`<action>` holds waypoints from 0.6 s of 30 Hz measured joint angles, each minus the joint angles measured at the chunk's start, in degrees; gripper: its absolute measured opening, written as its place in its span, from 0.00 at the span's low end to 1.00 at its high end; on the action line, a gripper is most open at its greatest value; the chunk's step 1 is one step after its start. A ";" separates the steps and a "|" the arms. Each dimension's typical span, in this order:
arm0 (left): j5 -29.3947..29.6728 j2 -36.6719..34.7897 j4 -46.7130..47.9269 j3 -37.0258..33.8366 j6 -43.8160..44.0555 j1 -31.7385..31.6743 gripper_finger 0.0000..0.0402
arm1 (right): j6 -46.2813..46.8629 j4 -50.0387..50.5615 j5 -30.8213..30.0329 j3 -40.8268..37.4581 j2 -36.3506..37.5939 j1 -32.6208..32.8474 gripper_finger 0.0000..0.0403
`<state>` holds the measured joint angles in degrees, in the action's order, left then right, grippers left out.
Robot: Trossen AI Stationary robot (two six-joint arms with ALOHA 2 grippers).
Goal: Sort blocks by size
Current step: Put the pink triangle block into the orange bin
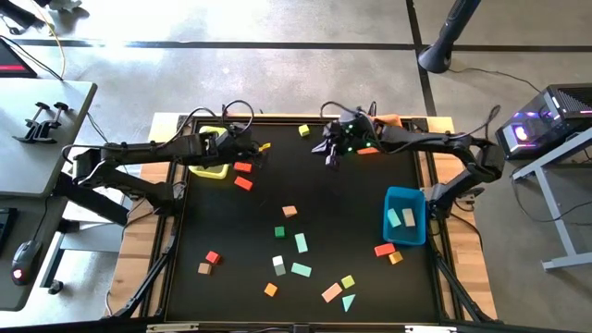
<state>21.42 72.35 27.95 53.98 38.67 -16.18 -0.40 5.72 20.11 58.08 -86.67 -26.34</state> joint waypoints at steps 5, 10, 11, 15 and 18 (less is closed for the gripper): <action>-6.58 2.85 -2.71 0.00 -3.74 -2.01 0.59 | 0.50 6.48 -0.09 0.02 3.93 -0.92 0.00; -15.89 4.75 -1.57 -0.02 -4.65 0.84 0.59 | 4.34 13.32 -2.83 0.01 4.72 -0.02 0.00; -17.41 4.74 -1.01 -0.02 -7.18 2.48 0.59 | 4.95 14.00 -4.63 -0.22 4.63 0.65 0.00; -19.23 4.20 9.98 0.02 -18.37 11.44 0.58 | 10.00 12.06 -9.43 -2.39 4.59 4.07 0.00; -14.87 4.49 18.50 -0.58 -21.17 18.66 0.58 | 15.95 8.55 -10.79 -3.51 4.59 6.36 0.00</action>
<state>6.55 76.84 46.45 53.39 17.49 2.48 15.55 14.27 9.32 54.58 -82.08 -19.98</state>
